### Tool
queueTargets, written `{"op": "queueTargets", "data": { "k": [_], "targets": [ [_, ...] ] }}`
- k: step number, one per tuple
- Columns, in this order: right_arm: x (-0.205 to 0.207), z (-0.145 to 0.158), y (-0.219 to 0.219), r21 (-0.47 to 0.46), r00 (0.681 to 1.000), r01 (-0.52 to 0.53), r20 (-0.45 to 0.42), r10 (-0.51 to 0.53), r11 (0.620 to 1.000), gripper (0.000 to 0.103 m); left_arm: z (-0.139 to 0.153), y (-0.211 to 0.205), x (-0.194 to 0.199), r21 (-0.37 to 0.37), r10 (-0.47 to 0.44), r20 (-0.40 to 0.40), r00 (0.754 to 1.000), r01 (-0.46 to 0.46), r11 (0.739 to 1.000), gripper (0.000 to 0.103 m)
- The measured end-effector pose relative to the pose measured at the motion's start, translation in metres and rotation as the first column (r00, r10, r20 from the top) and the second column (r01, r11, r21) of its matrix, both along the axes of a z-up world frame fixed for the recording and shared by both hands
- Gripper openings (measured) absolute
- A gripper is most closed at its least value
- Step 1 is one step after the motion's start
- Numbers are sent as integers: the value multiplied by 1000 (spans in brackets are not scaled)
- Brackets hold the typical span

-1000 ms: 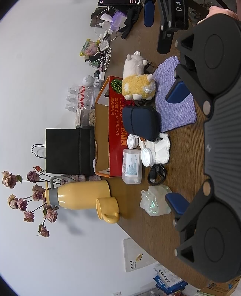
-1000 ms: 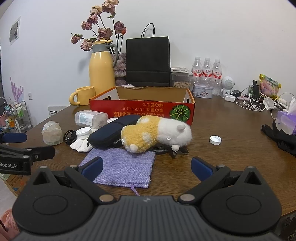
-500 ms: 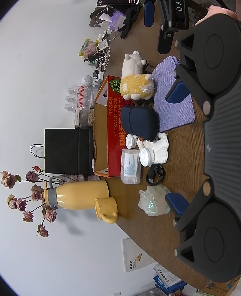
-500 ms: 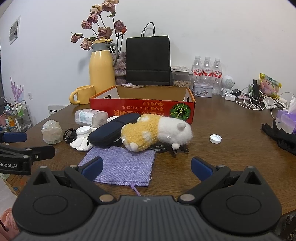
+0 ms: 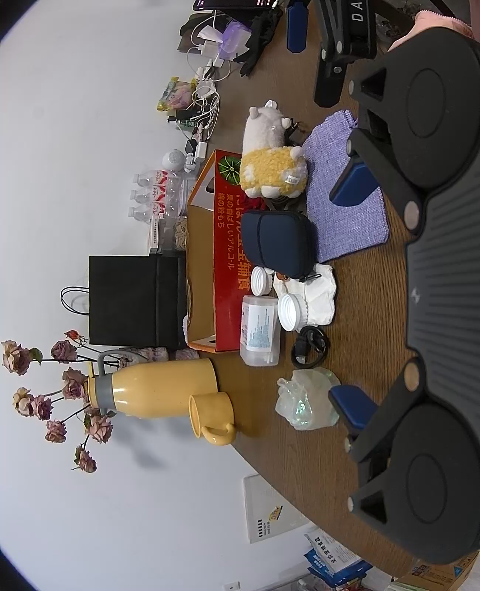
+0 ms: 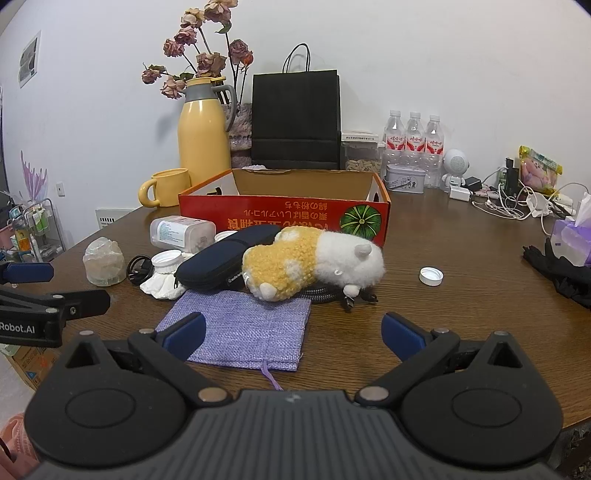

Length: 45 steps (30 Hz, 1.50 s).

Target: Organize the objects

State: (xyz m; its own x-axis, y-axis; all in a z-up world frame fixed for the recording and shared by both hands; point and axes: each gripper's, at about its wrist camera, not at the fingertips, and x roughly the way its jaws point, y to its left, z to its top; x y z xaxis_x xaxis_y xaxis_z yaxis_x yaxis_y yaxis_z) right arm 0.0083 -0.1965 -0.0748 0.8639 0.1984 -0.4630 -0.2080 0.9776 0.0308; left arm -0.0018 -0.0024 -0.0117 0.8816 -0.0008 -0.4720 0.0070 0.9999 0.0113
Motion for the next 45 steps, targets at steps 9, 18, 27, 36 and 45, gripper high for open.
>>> {"op": "queueTargets", "data": {
  "k": [9, 18, 27, 36, 45],
  "targets": [
    [0, 0, 0, 0, 1000, 0, 0, 0, 1000, 103, 0, 0, 0, 0, 0, 0, 1000, 0, 1000, 103],
    [0, 0, 1, 0, 1000, 1, -1, -1, 1000, 103, 0, 0, 0, 0, -1, -1, 1000, 1, 1000, 103],
    [3, -3, -3, -9, 1000, 12, -5, -12, 1000, 103, -1, 3, 4, 3, 6, 4, 1000, -6, 1000, 103],
    [15, -8, -21, -59, 999, 36, 1, -36, 998, 103, -5, 31, 26, -43, 82, -16, 997, -82, 996, 103],
    [44, -10, -56, -100, 999, 40, 12, -39, 994, 103, -5, 54, 53, -32, 199, -7, 980, -200, 979, 103]
  ]
}}
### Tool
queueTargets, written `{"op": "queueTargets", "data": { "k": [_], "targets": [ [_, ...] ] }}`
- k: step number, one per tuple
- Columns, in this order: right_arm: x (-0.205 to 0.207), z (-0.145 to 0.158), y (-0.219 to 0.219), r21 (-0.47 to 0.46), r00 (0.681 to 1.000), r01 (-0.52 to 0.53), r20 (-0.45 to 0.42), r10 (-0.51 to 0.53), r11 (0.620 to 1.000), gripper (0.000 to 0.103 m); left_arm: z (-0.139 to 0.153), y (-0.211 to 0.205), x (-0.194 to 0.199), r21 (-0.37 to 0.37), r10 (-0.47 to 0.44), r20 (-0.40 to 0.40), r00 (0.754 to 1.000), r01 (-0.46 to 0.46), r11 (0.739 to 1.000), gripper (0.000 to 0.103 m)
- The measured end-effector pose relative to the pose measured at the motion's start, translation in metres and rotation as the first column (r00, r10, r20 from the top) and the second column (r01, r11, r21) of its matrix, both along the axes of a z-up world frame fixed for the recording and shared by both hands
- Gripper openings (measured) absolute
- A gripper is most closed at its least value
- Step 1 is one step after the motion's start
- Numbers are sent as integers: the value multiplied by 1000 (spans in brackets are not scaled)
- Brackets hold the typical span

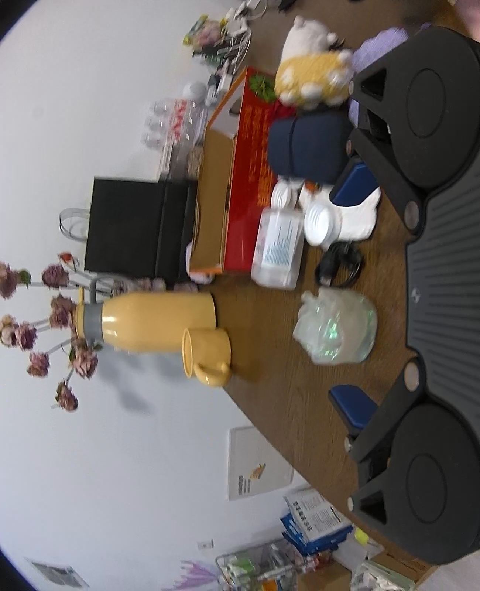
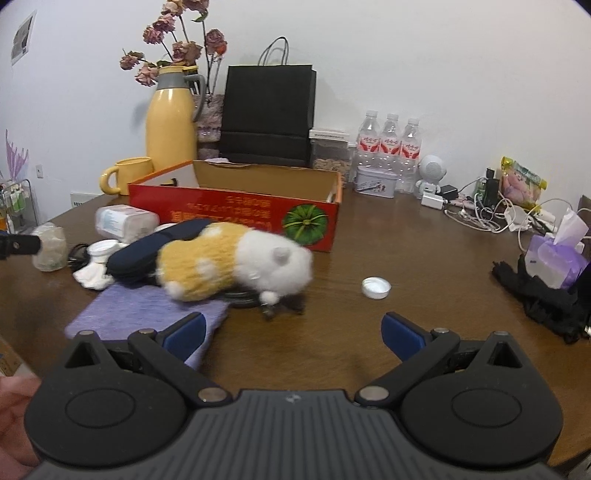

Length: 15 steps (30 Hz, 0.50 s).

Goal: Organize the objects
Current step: 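Grasp the clear plastic bag with the left tool while the right tool grasps the white bottle cap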

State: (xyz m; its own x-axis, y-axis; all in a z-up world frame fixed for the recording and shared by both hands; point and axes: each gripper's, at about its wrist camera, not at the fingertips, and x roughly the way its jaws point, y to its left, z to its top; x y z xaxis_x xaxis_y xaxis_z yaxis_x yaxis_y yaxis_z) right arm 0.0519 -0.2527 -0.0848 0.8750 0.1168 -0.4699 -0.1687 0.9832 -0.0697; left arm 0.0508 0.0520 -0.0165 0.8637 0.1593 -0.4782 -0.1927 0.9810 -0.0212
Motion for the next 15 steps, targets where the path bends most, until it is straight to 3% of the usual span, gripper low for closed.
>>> {"op": "queueTargets", "data": {
  "k": [8, 15],
  "targets": [
    [46, -5, -39, -11, 1000, -5, -26, 5, 1000, 103, -8, 13, 25, -6, 83, -40, 996, -83, 997, 96],
    [102, -18, -64, 14, 994, -14, -106, 15, 1000, 82, -19, 20, 45, -33, 110, -75, 991, -113, 993, 87]
  ]
}}
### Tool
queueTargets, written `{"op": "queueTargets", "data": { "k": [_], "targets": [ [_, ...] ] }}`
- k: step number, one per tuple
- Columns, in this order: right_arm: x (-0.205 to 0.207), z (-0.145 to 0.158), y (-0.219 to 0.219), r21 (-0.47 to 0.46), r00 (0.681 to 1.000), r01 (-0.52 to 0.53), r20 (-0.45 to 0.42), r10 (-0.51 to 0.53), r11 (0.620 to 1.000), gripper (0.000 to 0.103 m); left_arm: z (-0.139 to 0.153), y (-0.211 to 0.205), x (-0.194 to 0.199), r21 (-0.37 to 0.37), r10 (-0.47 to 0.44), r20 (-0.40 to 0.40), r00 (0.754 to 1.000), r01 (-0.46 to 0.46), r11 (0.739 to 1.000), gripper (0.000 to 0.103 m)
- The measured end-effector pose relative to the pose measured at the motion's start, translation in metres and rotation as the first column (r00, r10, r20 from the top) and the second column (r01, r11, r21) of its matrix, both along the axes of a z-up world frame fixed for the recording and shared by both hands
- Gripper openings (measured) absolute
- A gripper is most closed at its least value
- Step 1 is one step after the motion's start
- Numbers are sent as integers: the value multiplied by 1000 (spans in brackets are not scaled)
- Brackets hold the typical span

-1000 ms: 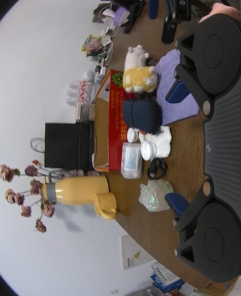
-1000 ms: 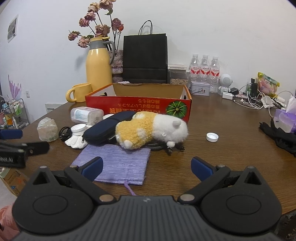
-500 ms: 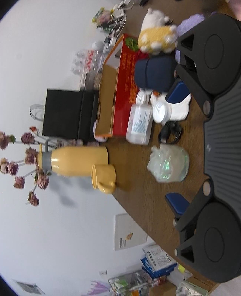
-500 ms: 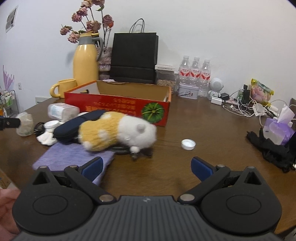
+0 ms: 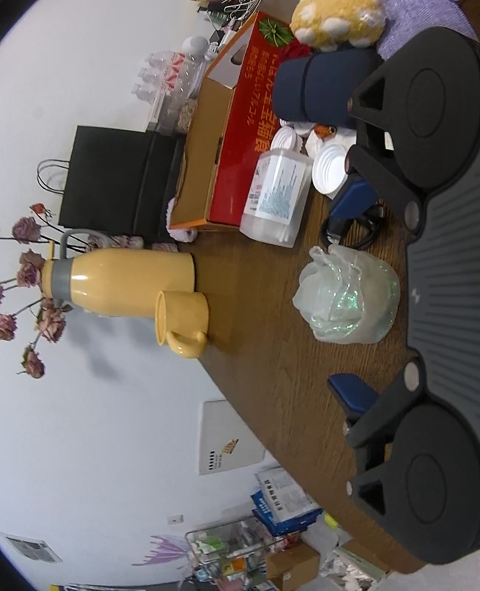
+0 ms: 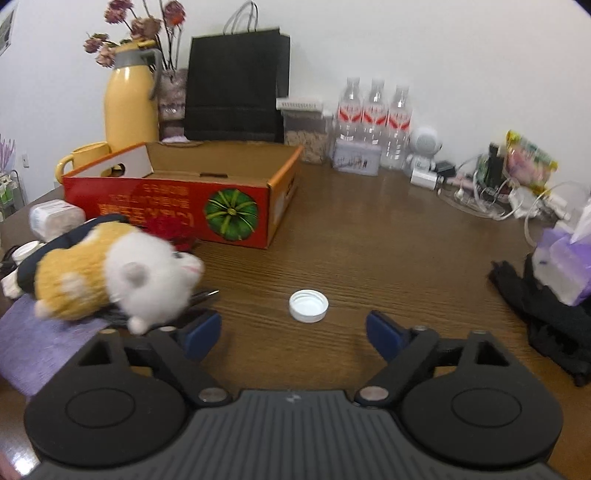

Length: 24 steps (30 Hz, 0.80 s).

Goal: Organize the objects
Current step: 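Grasp the clear plastic bag with the left tool while the right tool grasps the white bottle cap, then carry the bag and cap into the cardboard box and open both tools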

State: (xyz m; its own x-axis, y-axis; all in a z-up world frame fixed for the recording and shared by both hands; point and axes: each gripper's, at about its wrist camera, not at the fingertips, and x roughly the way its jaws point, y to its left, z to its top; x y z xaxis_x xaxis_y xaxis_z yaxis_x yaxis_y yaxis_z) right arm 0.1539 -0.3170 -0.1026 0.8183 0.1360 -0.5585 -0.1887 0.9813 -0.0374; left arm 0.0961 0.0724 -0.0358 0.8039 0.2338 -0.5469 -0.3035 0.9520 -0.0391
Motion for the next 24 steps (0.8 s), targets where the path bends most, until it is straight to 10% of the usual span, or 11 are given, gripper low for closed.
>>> {"op": "queueTargets", "data": {
  "k": [7, 11, 24],
  "targets": [
    [39, -13, -7, 19, 998, 8, -59, -7, 1000, 66, -10, 5, 14, -35, -5, 4, 1000, 5, 999, 74],
    [43, -16, -4, 33, 997, -11, -71, 14, 999, 30, -15, 9, 18, -60, -22, 6, 1000, 23, 998, 46],
    [36, 20, 14, 72, 1000, -13, 27, 12, 997, 29, 31, 5, 21, -5, -82, 152, 985, 83, 997, 41]
  ]
}}
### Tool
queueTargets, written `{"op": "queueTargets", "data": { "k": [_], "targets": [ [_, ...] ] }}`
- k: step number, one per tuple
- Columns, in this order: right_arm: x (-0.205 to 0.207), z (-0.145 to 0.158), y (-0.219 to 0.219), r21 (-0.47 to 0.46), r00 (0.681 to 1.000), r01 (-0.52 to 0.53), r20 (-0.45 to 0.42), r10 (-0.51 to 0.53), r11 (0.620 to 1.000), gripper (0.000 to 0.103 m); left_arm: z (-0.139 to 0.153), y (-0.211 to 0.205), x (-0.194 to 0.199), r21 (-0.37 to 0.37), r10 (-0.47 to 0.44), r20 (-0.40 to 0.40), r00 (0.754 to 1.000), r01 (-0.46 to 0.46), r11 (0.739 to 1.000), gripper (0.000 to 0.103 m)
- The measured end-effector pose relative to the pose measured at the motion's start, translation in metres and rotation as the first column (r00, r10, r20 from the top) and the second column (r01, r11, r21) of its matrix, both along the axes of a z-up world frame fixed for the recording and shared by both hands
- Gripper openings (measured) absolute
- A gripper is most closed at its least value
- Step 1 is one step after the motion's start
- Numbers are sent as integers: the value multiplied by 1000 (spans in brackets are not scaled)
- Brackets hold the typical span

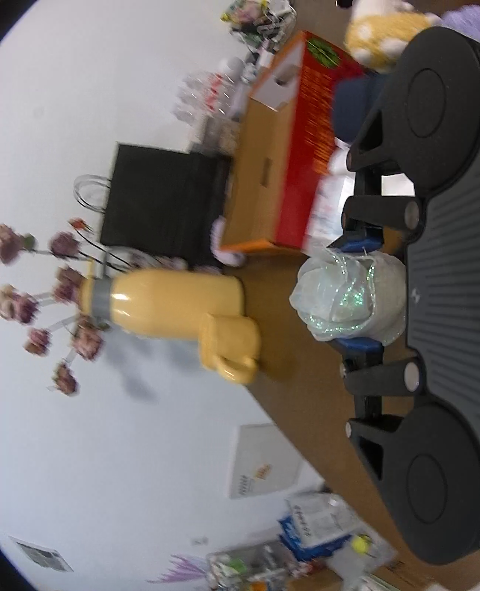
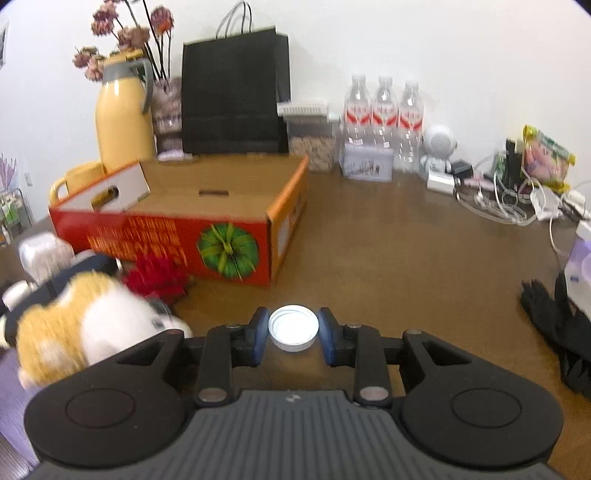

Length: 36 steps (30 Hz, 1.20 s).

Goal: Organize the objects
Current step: 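Carry the bag and cap into the cardboard box and open both tools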

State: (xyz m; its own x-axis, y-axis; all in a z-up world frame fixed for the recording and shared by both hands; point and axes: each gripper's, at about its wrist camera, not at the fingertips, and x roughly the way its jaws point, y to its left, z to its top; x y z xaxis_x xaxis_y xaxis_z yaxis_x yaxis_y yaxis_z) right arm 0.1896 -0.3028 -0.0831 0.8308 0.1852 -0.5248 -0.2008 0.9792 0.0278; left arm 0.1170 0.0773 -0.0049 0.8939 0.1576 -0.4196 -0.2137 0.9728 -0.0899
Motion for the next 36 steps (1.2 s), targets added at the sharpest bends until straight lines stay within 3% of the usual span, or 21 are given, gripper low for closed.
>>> {"op": "queueTargets", "data": {
  "k": [6, 13, 23, 25, 29, 32, 34, 35, 36],
  "targets": [
    [7, 33, 26, 49, 994, -24, 110, 19, 998, 29, 29, -25, 35, 26, -83, 64, 995, 81, 996, 41],
    [35, 56, 58, 83, 986, -53, 165, 39, 995, 29, 49, -63, 84, 44, -158, 101, 982, 154, 987, 41],
    [86, 50, 98, 79, 991, -50, 128, 40, 996, 29, 40, -90, 160, 37, -166, 32, 986, 165, 986, 41],
    [95, 44, 101, 83, 993, -47, 112, 38, 995, 29, 36, -92, 171, 15, -163, 23, 986, 163, 987, 41],
    [102, 37, 105, 61, 995, -43, 97, 37, 997, 29, 30, -97, 177, 50, -156, 15, 988, 155, 987, 41],
    [105, 34, 107, 40, 996, -41, 82, 37, 998, 30, 27, -100, 173, 73, -157, 34, 987, 155, 985, 51],
    [104, 34, 108, 21, 996, -29, 81, 27, 999, 52, 27, -102, 173, 93, -150, 35, 988, 146, 985, 74],
    [102, 33, 109, 8, 996, -23, 88, 22, 1000, 77, 27, -103, 173, 100, -145, 36, 989, 141, 985, 83],
    [100, 33, 110, -4, 995, -23, 98, 23, 1000, 89, 27, -103, 172, 106, -141, 45, 989, 136, 985, 97]
  ]
}}
